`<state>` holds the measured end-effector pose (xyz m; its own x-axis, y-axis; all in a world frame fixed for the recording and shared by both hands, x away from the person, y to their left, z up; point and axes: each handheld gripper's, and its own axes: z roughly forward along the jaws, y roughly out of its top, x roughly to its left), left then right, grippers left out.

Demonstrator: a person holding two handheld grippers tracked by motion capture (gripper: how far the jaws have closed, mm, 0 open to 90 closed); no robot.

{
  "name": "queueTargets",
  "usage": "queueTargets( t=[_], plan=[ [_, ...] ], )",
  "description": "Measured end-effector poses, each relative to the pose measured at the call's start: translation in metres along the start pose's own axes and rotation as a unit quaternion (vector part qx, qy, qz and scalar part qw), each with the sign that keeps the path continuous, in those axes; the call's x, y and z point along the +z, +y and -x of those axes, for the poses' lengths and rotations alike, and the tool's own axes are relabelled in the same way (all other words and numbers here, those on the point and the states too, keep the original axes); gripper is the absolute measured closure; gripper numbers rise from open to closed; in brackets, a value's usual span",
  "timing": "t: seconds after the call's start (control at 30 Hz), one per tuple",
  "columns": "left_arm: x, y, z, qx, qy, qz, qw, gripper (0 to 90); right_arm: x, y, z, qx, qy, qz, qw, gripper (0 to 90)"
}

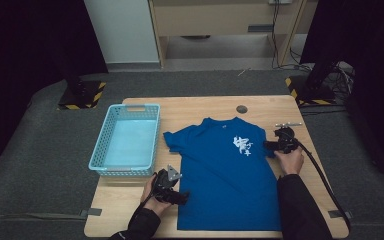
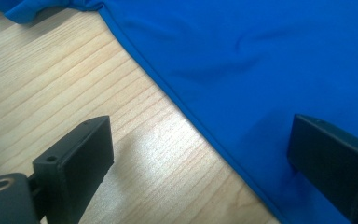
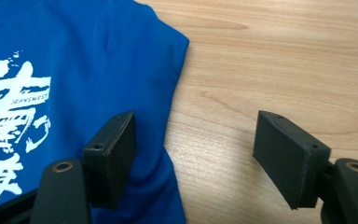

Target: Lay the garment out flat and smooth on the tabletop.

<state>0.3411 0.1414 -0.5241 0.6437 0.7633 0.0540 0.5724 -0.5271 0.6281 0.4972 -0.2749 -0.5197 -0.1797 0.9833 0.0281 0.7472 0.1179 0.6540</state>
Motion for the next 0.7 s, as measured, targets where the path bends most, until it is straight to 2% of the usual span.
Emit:
queueTargets(
  t=[0.1,0.27,0.3,0.37,0.4,0.43,0.47,0.5,0.6,0.7],
  plan=[
    [0.000,-0.001,-0.002,-0.007,-0.001,0.002,1.0000,5.7,0.004,-0.002,-0.002,-0.003,0.000,0.002,1.0000,33.9],
    [0.000,-0.002,-0.008,-0.021,-0.004,0.000,0.9998,5.6,0.004,-0.001,0.001,0.003,0.011,0.010,0.9999,49.5],
    [0.000,-0.002,-0.008,-0.021,-0.004,0.000,0.9998,5.6,0.004,-0.001,0.001,0.003,0.011,0.010,0.9999,49.5],
    [-0.001,-0.003,-0.011,-0.027,-0.001,-0.001,0.9996,5.6,0.004,-0.003,0.002,0.009,0.015,0.020,0.9996,59.5],
    [0.000,-0.003,-0.012,-0.031,0.000,-0.003,0.9995,5.6,0.004,-0.005,0.001,0.012,0.022,0.028,0.9993,69.7],
    [0.000,-0.004,-0.013,-0.031,0.001,-0.007,0.9995,5.6,0.004,-0.005,0.001,0.012,0.022,0.028,0.9993,69.7],
    [0.001,-0.004,-0.014,-0.035,0.000,-0.006,0.9994,5.2,0.003,-0.007,0.000,0.016,0.035,0.031,0.9988,78.7],
    [0.001,-0.004,-0.014,-0.033,0.000,-0.006,0.9995,5.2,0.003,-0.007,0.000,0.019,0.040,0.032,0.9985,81.8],
    [0.000,-0.005,-0.013,-0.031,-0.001,-0.004,0.9995,5.4,0.003,-0.008,0.000,0.035,0.055,0.031,0.9974,85.9],
    [0.000,-0.006,-0.013,-0.034,-0.002,-0.002,0.9994,5.3,0.002,-0.007,0.000,0.035,0.059,0.037,0.9969,86.7]
  ],
)
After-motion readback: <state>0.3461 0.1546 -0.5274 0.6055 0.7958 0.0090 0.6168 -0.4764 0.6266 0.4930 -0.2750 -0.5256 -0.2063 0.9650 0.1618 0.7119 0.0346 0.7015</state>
